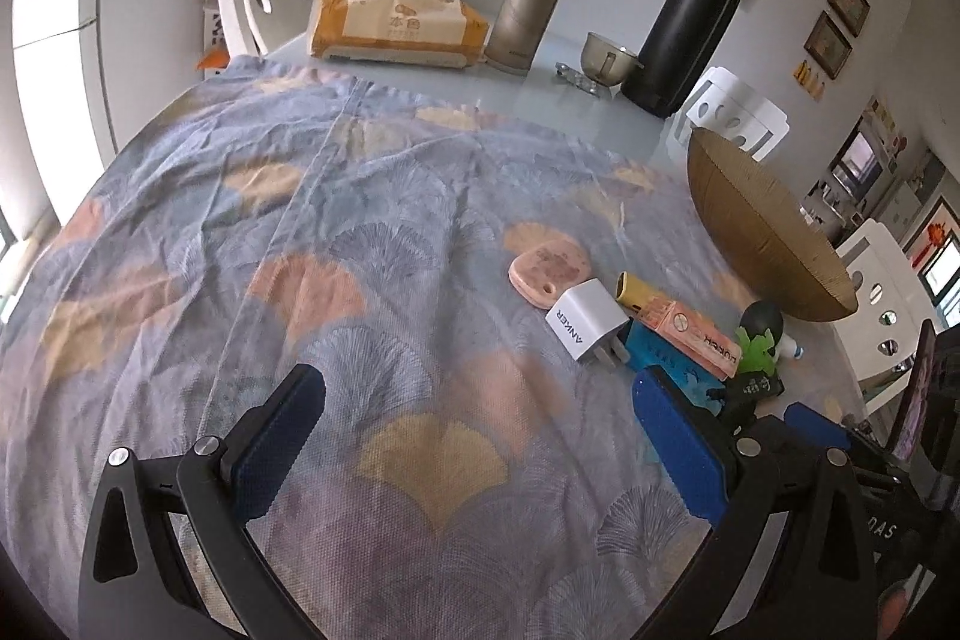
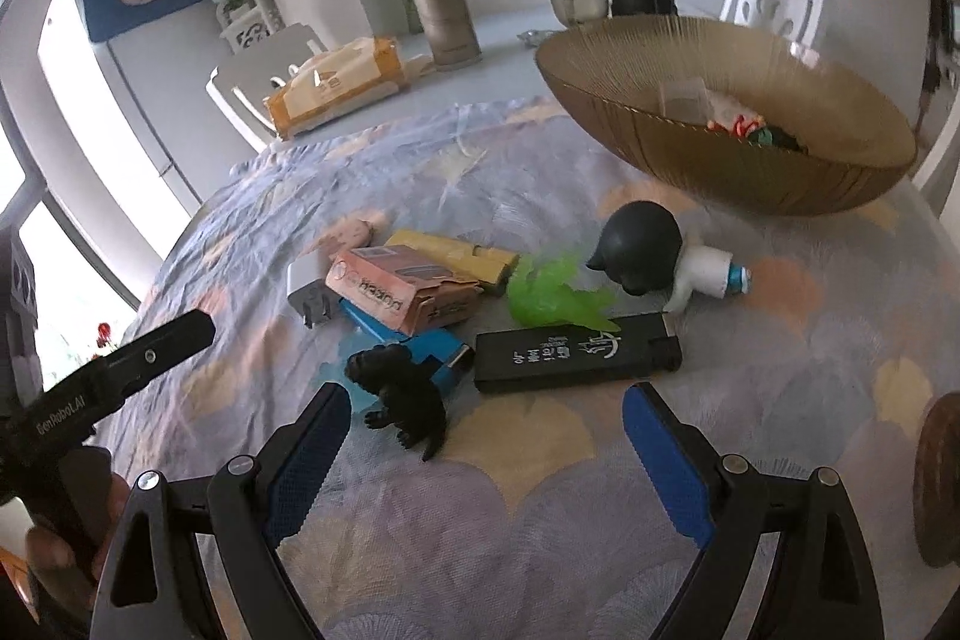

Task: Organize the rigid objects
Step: 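Move the left tool toward the white charger while the right tool approaches the pink snack box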

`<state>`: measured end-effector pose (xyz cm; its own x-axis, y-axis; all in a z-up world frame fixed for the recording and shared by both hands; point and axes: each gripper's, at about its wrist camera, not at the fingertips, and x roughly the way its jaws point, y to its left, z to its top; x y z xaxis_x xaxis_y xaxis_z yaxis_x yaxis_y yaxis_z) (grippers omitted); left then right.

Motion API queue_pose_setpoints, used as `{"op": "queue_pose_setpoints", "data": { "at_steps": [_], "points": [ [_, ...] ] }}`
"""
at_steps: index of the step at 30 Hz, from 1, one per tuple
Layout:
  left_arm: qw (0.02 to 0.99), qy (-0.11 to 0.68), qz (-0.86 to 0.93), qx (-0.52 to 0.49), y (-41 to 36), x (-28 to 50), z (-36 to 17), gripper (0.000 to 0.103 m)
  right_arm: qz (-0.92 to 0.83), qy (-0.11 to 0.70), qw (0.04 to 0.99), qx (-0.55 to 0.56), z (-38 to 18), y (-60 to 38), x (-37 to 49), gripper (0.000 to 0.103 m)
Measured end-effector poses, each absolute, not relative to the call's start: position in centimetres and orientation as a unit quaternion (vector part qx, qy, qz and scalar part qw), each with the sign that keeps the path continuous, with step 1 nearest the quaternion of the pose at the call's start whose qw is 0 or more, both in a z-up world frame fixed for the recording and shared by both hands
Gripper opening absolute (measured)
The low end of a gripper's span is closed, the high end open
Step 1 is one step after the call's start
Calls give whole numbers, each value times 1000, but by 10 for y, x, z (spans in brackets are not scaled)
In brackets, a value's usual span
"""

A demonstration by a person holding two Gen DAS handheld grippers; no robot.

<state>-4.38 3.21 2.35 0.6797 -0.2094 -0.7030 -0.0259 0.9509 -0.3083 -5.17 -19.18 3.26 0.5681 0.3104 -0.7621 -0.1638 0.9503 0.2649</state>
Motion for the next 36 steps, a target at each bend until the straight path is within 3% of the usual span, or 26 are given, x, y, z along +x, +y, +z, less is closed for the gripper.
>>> {"op": "queue_pose_setpoints", "data": {
  "at_steps": [36],
  "points": [
    [901,401,-68,-147,28,-43,22,102,133,450,877,99,31,-198,-50,91]
  ]
}}
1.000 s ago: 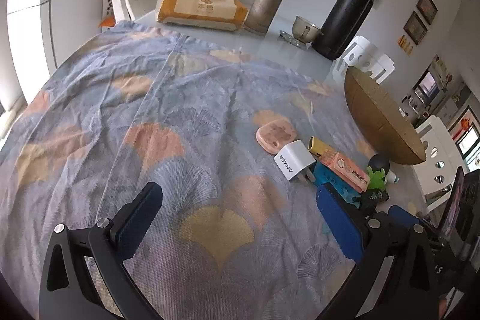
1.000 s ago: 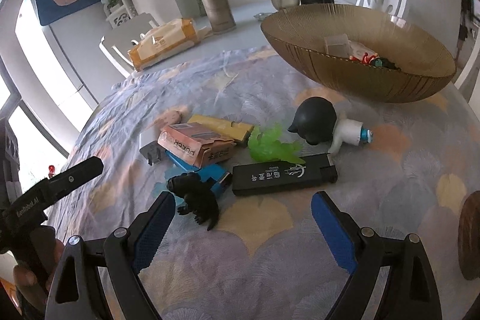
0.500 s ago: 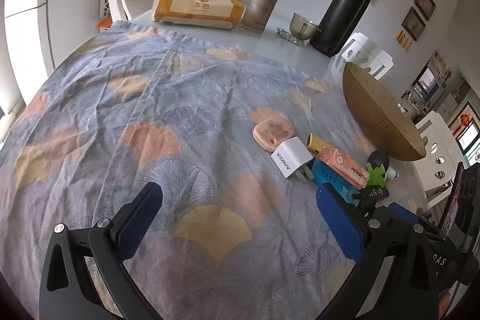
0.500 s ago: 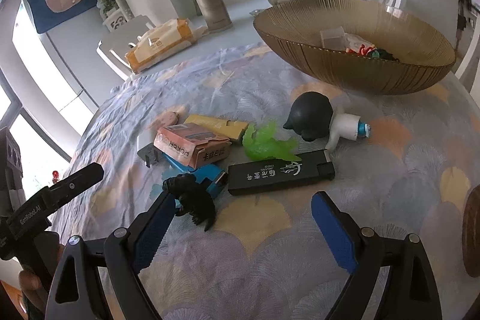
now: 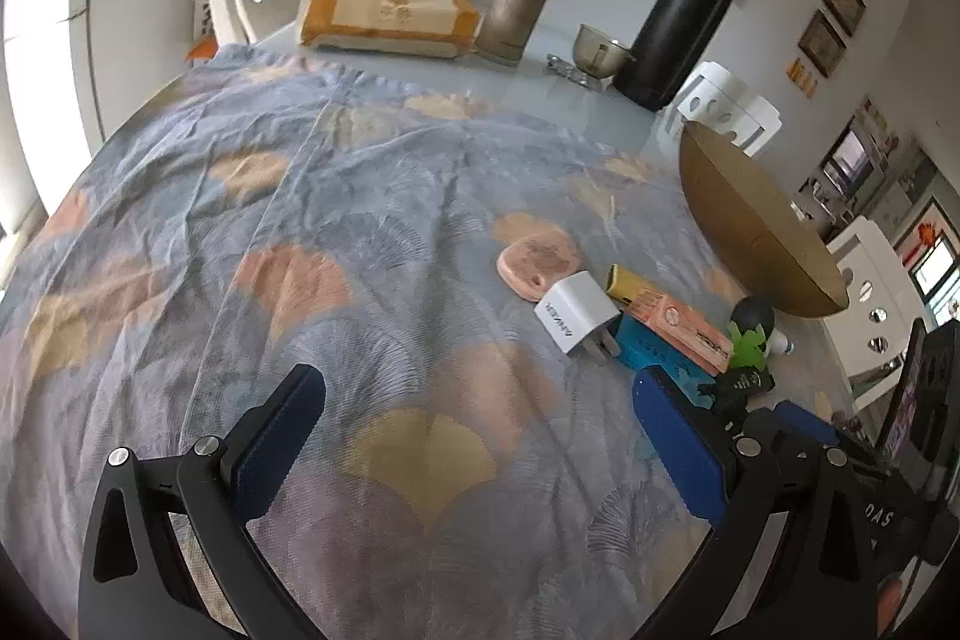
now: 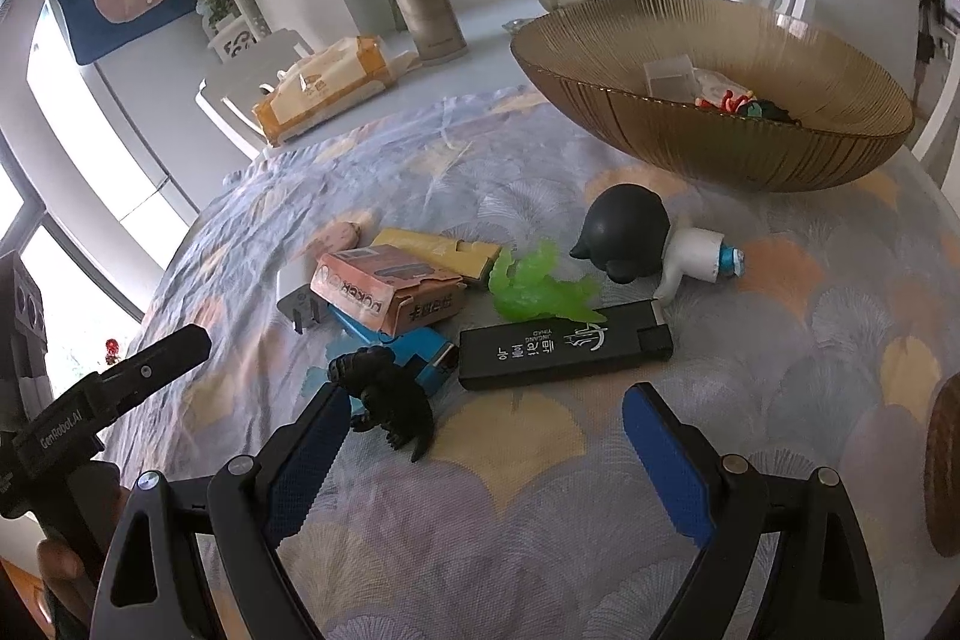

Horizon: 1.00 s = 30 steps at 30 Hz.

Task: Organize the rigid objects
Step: 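Move the left tool toward the white charger while the right tool approaches the pink snack box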

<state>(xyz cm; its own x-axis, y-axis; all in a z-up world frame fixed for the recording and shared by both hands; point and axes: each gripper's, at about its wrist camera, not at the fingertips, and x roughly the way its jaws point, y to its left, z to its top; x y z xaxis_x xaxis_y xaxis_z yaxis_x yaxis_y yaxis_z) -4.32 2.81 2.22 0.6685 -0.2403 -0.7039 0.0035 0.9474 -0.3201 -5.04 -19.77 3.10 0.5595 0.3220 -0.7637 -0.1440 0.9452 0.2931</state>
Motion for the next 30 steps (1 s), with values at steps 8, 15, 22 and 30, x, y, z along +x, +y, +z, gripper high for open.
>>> {"op": "queue_pose_setpoints", "data": {
  "at_steps": [8,15,22,30],
  "points": [
    [884,432,-139,-114,11,-51,23,102,140,435,880,130,35,-213,-55,91],
    [895,422,-141,-3,-18,-41,49,99,146,415,892,101,43,-203,-61,90],
    [867,451,-199,74,-41,8,33,75,176,421,889,32,53,-179,-57,66],
    [854,459,-238,55,-40,28,21,65,214,442,868,-77,52,-134,-16,65]
  ]
}}
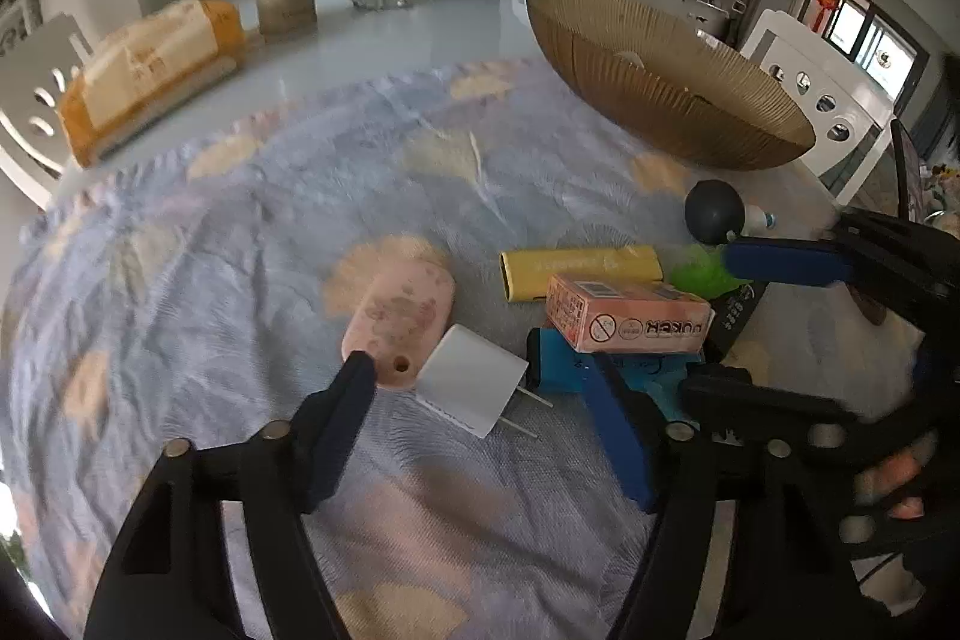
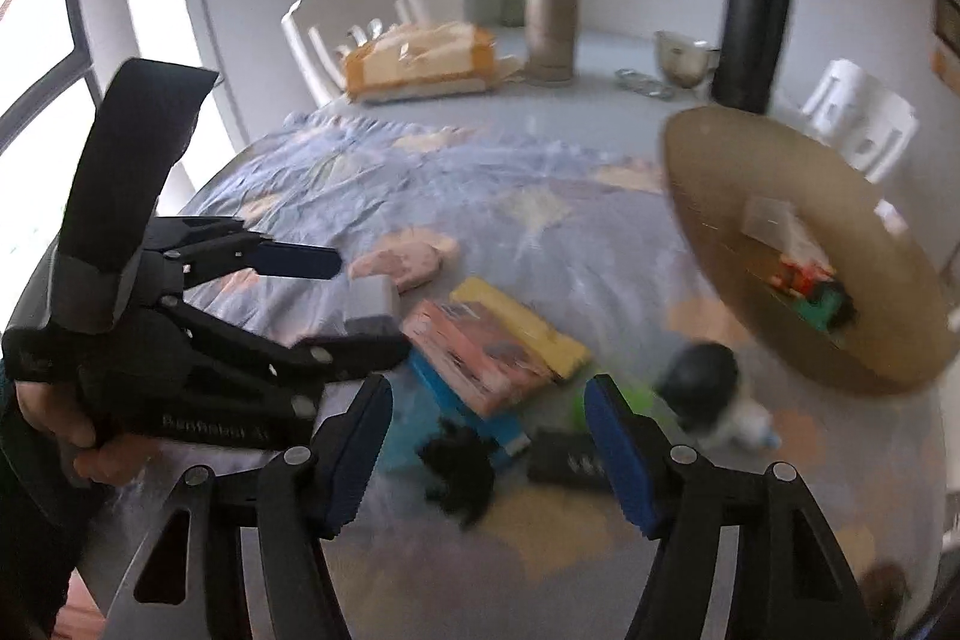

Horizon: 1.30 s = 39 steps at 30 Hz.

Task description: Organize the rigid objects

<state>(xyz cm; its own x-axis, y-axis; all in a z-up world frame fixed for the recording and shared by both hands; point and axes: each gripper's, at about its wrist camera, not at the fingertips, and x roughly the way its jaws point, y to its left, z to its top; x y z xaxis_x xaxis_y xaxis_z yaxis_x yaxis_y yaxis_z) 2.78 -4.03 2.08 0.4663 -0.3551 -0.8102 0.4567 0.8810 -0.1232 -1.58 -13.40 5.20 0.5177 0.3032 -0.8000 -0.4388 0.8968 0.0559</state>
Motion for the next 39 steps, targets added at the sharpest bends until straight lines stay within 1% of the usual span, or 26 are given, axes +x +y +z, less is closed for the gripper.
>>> {"op": "queue_pose_setpoints", "data": {
  "at_steps": [1,2,3,4,5,6,7,8,10,14,21,25,29,34,36,39],
  "points": [
    [860,449,-233,60,-40,26,21,58,212,453,862,-82,44,-130,-7,64],
    [864,445,-229,63,-40,25,20,56,214,459,858,-79,38,-128,-1,62],
    [865,442,-228,63,-39,26,20,52,219,463,856,-72,35,-128,3,58],
    [867,440,-227,57,-37,26,21,49,221,461,857,-65,32,-127,6,52],
    [868,438,-227,53,-36,26,21,45,219,456,860,-63,32,-127,6,50],
    [869,437,-228,52,-35,26,21,38,219,453,862,-60,32,-127,6,48],
    [868,437,-233,48,-36,26,21,33,223,447,865,-52,34,-128,3,42],
    [868,435,-232,48,-36,25,22,33,225,441,867,-47,36,-130,1,36],
    [872,430,-226,57,-40,22,22,33,217,426,877,-48,42,-132,-7,29],
    [879,414,-230,60,-43,6,32,32,204,408,890,-17,58,-148,-23,21],
    [880,395,-257,60,-37,-44,48,32,187,389,901,39,83,-186,-73,19],
    [876,398,-262,70,-37,-69,39,32,194,409,889,71,78,-196,-98,19],
    [869,419,-256,61,-33,-73,25,33,202,425,878,92,65,-200,-107,19],
    [874,415,-249,39,-25,-73,24,33,192,426,876,118,53,-213,-106,19],
    [874,419,-243,30,-23,-71,22,33,172,421,884,112,51,-217,-106,19],
    [876,420,-237,26,-20,-70,20,33,141,419,891,99,45,-221,-105,22]
  ]
}}
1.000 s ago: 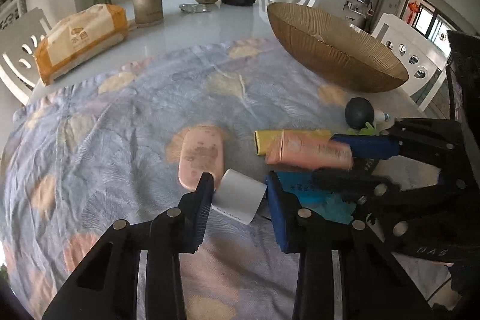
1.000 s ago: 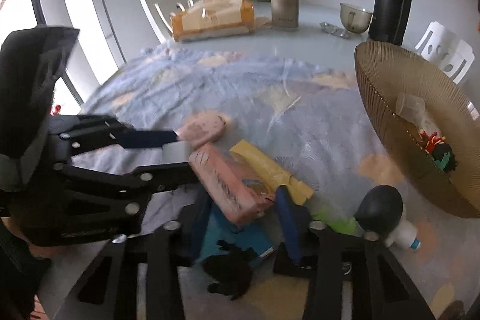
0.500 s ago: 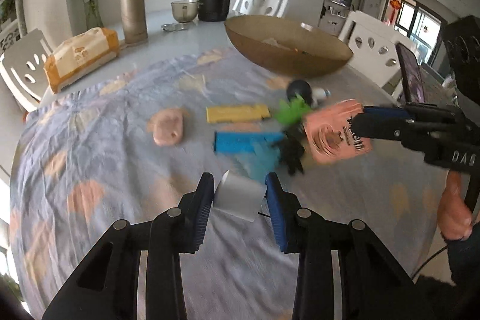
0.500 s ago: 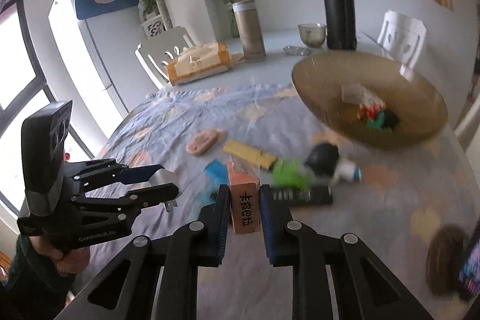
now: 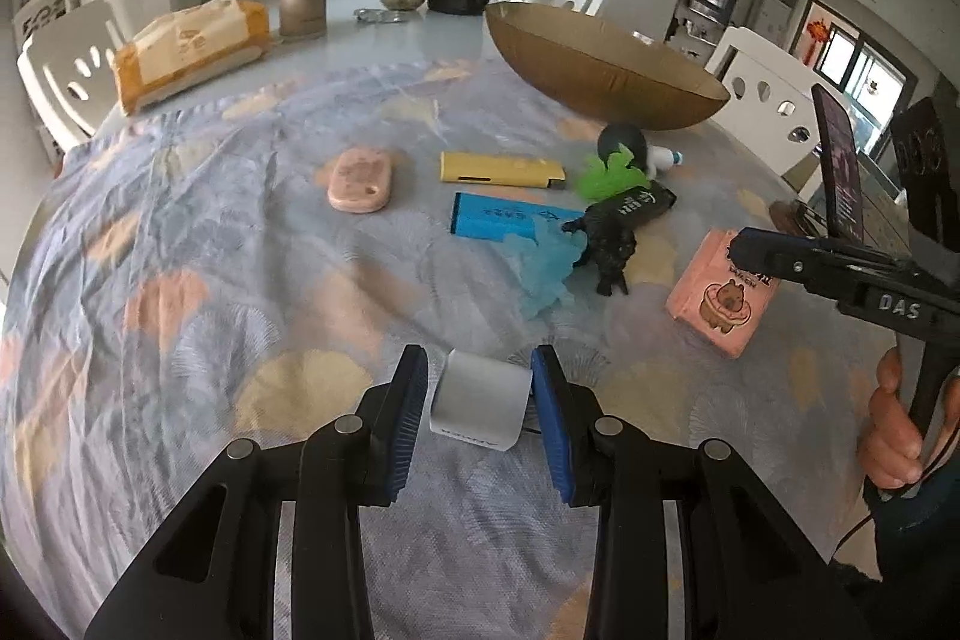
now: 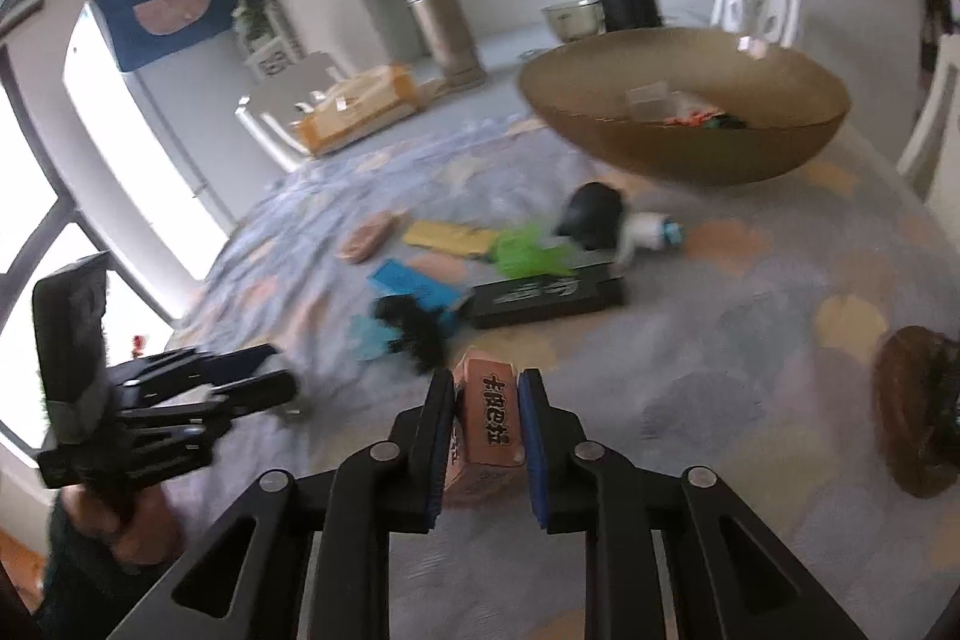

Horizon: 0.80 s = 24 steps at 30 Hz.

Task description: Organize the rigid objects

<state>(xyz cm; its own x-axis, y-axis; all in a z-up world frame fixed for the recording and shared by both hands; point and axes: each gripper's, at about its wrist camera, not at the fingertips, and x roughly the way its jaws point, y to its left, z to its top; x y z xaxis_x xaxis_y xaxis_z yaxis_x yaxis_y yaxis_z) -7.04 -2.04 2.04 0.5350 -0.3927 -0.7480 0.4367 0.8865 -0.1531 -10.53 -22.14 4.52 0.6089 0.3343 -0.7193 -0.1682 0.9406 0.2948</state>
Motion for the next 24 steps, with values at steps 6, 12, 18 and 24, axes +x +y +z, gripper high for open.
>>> {"op": "queue_pose_setpoints", "data": {
  "at_steps": [6,12,18,24],
  "points": [
    [880,418,-223,39,-23,-72,20,41,133,437,882,113,35,-231,-98,26],
    [880,422,-215,35,-20,-70,19,50,137,437,881,119,35,-236,-99,42],
    [883,416,-215,32,-19,-71,21,67,137,422,886,133,38,-239,-102,59],
    [883,415,-212,45,-23,-72,21,67,135,430,882,141,36,-240,-101,60]
  ]
}}
